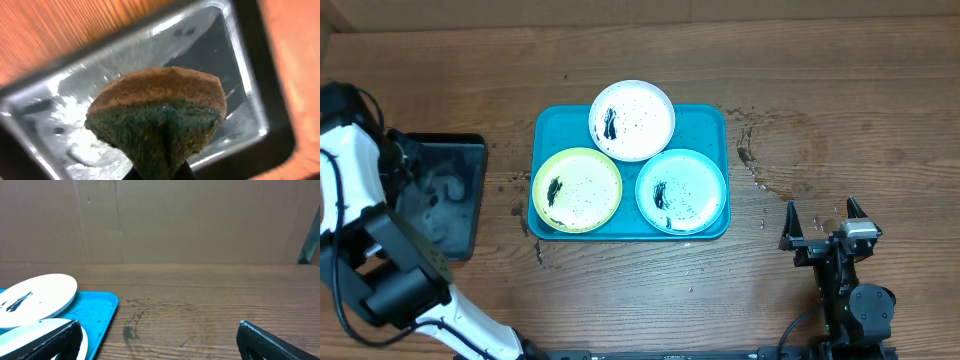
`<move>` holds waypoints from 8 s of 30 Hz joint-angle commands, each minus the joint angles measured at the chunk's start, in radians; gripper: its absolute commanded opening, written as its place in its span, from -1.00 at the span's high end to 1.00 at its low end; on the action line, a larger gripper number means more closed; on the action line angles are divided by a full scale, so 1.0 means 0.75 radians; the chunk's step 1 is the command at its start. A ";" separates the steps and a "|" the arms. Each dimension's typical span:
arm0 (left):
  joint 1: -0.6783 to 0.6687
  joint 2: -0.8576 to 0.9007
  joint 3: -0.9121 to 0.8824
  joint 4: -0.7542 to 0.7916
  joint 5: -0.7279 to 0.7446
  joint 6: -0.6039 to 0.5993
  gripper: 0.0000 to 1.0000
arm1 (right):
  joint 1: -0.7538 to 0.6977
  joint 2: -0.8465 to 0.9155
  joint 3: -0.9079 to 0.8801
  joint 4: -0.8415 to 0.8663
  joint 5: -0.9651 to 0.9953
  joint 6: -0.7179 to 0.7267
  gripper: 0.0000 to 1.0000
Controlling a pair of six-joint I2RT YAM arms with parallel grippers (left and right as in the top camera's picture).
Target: Clean dirty plates on tray and stack at the side
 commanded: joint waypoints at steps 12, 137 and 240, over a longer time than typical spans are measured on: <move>-0.016 0.009 0.307 -0.335 0.115 0.178 0.92 | -0.007 -0.013 -0.014 0.010 0.003 -0.002 -1.00; -0.752 -0.222 0.259 -0.230 0.190 0.271 -0.34 | 0.460 2.039 2.048 -0.967 -0.609 0.577 -0.04; -0.958 -0.146 -0.458 0.246 0.163 0.115 0.12 | 0.821 3.055 2.364 -1.040 -0.346 0.669 0.89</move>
